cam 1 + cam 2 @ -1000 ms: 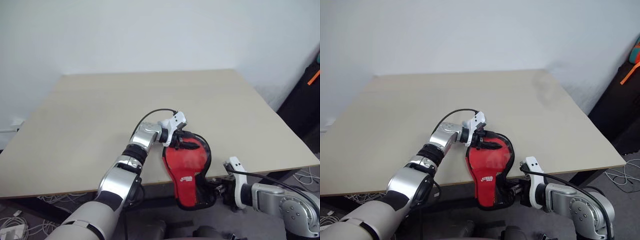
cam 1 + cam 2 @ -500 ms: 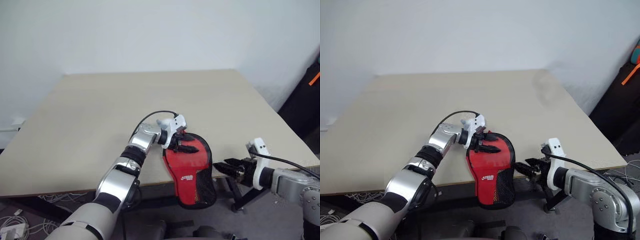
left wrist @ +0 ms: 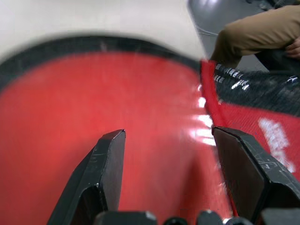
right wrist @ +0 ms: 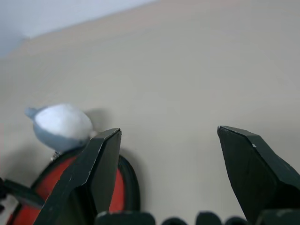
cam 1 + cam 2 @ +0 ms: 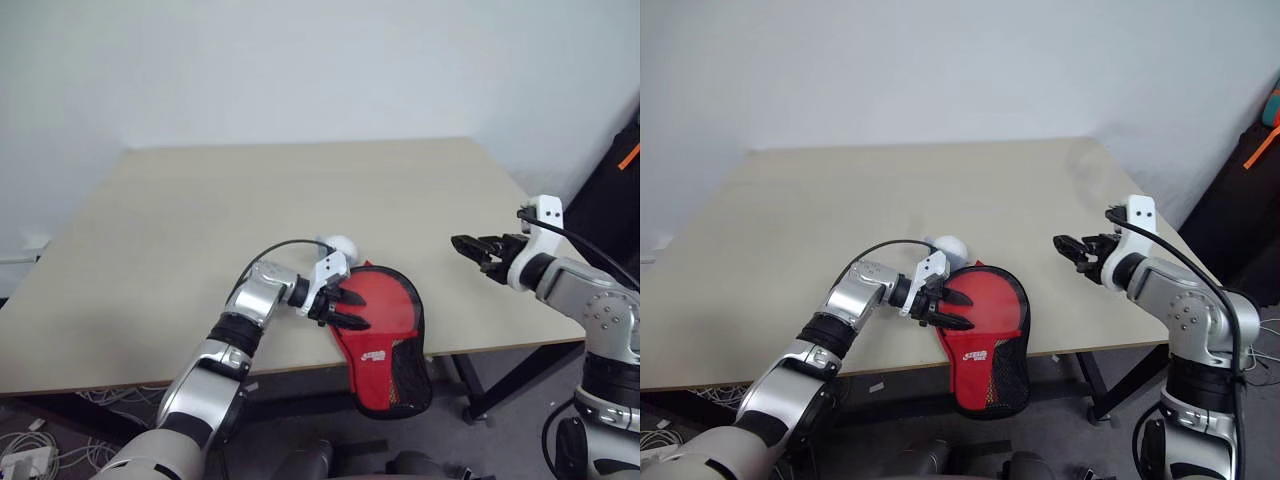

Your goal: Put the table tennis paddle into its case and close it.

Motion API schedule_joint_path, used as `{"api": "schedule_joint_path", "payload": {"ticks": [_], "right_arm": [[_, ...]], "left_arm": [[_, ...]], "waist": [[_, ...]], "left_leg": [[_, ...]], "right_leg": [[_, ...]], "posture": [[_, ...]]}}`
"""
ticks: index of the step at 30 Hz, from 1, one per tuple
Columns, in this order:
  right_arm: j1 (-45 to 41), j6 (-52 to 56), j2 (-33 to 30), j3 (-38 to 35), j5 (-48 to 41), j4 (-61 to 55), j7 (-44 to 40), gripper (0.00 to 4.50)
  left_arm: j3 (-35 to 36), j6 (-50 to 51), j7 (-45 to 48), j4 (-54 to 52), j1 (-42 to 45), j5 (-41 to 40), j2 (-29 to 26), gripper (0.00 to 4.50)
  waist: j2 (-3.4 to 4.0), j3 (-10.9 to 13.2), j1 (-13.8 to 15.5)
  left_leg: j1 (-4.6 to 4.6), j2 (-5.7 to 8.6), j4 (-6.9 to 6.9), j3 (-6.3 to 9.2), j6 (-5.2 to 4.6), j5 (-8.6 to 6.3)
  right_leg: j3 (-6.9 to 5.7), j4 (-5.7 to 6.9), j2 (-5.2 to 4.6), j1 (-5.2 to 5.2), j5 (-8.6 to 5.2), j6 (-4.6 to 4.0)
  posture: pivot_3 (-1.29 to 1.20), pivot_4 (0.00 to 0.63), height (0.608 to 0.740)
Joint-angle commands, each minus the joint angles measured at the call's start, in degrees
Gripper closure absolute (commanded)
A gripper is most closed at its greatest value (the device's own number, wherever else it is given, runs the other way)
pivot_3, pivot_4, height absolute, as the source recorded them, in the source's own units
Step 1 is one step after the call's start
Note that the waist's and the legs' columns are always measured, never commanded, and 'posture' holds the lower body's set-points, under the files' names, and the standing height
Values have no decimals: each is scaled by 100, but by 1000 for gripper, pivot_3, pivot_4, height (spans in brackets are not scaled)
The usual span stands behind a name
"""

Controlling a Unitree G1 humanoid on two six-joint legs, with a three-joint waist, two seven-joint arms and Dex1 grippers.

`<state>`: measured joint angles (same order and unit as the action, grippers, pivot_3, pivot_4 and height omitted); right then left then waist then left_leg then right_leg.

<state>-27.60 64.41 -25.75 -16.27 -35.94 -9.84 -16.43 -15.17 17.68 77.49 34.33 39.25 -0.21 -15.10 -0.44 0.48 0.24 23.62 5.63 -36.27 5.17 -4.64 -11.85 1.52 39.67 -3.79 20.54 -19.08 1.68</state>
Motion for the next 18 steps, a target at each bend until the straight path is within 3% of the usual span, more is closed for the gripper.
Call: {"api": "schedule_joint_path", "payload": {"ticks": [1, 10, 14, 18], "right_arm": [[-523, -305, 123, 219, 110, 309, -73, 946], [-1582, -685, 796, 914, 354, 1545, -424, 946], [-1938, -873, 1164, 1251, 493, 2192, -679, 21], [-2198, -982, 1453, 1375, 593, 2759, -841, 21]], "left_arm": [[-203, 175, -157, -577, -295, 44, -129, 1379], [-497, 467, -788, -1054, -805, 215, -486, 1379], [-417, 704, -708, -1360, -1008, 1, -778, 1379], [-402, 749, -590, -1579, -1206, -144, -1081, 1379]], "waist": [[3, -1, -5], [18, -11, -31], [22, -13, -66], [27, -14, -154]], "left_leg": [[0, 0, 0, -2, 0, 0], [-13, -1, 8, -2, 7, 1], [-16, -1, 15, -2, 13, 4], [-19, -1, 22, -1, 29, 9]], "right_leg": [[3, 1, 0, 0, 0, 0], [5, 2, 4, -3, 1, -1], [7, 2, 7, 0, 1, -1], [7, 2, 7, 0, 0, -2]], "posture": [[0, 0, 740], [0, 0, 740], [0, 0, 740], [0, 0, 740]]}}
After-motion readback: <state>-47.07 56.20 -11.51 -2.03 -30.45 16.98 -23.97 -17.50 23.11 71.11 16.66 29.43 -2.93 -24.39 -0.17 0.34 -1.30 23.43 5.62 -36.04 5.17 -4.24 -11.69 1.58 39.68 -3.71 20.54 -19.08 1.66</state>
